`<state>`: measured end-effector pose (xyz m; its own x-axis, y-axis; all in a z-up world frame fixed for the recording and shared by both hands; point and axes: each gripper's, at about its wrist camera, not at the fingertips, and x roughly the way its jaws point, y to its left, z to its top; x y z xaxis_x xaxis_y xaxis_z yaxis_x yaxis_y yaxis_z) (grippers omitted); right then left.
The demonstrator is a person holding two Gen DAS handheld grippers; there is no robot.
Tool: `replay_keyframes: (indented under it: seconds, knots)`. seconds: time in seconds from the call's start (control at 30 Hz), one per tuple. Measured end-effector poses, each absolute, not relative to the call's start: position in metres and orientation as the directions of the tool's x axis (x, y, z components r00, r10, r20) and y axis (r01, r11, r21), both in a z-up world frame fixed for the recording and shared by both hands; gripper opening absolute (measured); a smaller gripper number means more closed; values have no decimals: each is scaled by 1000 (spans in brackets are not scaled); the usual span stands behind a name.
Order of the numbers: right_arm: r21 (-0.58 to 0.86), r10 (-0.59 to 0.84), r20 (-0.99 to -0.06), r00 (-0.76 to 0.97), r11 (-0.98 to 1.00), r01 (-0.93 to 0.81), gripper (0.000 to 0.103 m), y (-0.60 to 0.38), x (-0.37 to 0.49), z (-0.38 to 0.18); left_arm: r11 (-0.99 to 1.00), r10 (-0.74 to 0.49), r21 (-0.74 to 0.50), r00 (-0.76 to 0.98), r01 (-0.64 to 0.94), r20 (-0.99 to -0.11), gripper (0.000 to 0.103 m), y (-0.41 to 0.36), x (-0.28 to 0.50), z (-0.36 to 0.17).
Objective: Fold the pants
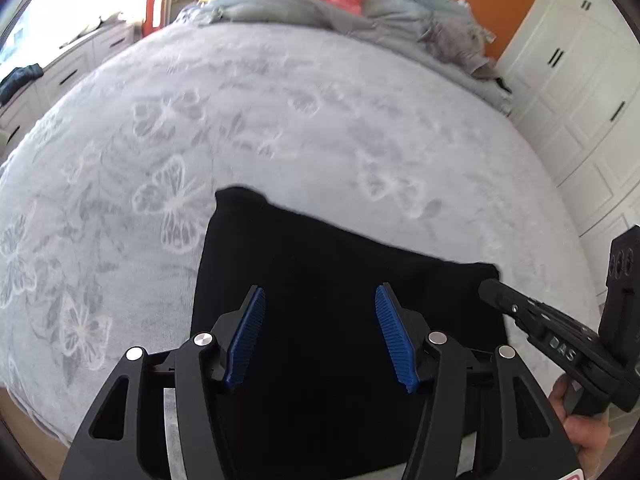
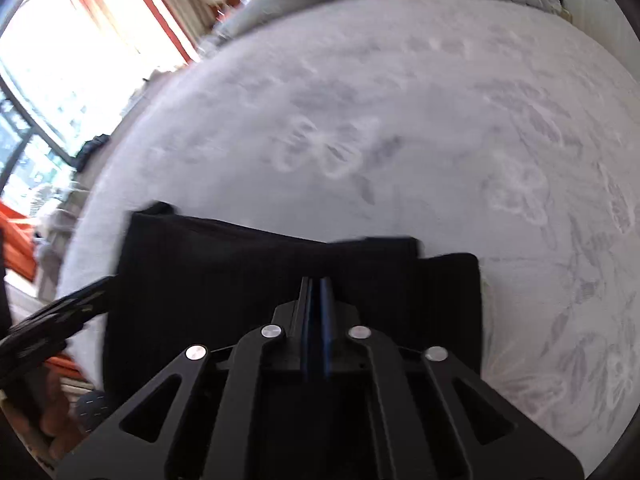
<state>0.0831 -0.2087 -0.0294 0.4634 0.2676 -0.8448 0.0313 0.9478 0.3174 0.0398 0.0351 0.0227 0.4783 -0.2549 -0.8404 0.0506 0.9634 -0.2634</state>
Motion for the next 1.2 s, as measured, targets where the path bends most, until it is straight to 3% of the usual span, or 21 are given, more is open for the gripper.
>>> replay_keyframes:
  seconds: [0.07,0.17,0.27,0.33,0.43,0.5,0.57,0.67,0.77,0.9,1.0,1.07,1.13,1.2]
  knots:
    - [451,350,-802,485,886,107,2,-231,79,-21,962,-255,-270,429,25,-867,54,35,52,-2]
    - [371,292,-737,610,928,4,3,-219,54,31,978,-202,-196,490,65,-848,60,25,44,9]
    - [202,158,-875,458,978,48,0,-215,71,-21,984,-176,-157,496,80,-850,62,20,48,5]
    - [256,199,-847,494,965,50,0,-224,54,-17,981,-191,-174,497,80,-846,62,21,47,7]
    - [319,242,-793,559,947,43,15,-233,8,15,976,-214,-198,503,86,-838,62,28,36,17]
    - [335,258,-787,560,942,36,47,-238,-21,21,970,-237,-226,510,84,-827,64,37,24,23]
    - [327,257,-813,522,944,44,47,-238,-39,9,963,-257,-260,515,67,-818,68,46,9,27]
    - [435,366,-801,474,899,41,47,-225,-43,-18,961,-255,-273,513,40,-820,69,56,-13,26]
    - [405,334,-810,482,913,50,48,-211,-43,-32,957,-266,-288,492,31,-829,69,61,-28,20]
    - [433,354,-769,532,901,27,14,-210,-43,-5,957,-258,-290,471,4,-844,69,64,-37,14]
    - [423,341,-708,619,906,-15,12,-217,-60,41,949,-281,-315,473,8,-835,69,65,-44,20]
    - [354,275,-722,635,935,-2,12,-222,-69,48,953,-276,-303,487,25,-829,70,62,-47,25]
    - [283,221,-796,563,959,25,14,-224,-61,15,960,-261,-278,490,39,-832,74,56,-48,22]
    - [296,232,-841,489,953,58,23,-231,-54,-21,967,-243,-251,473,46,-847,74,49,-45,9]
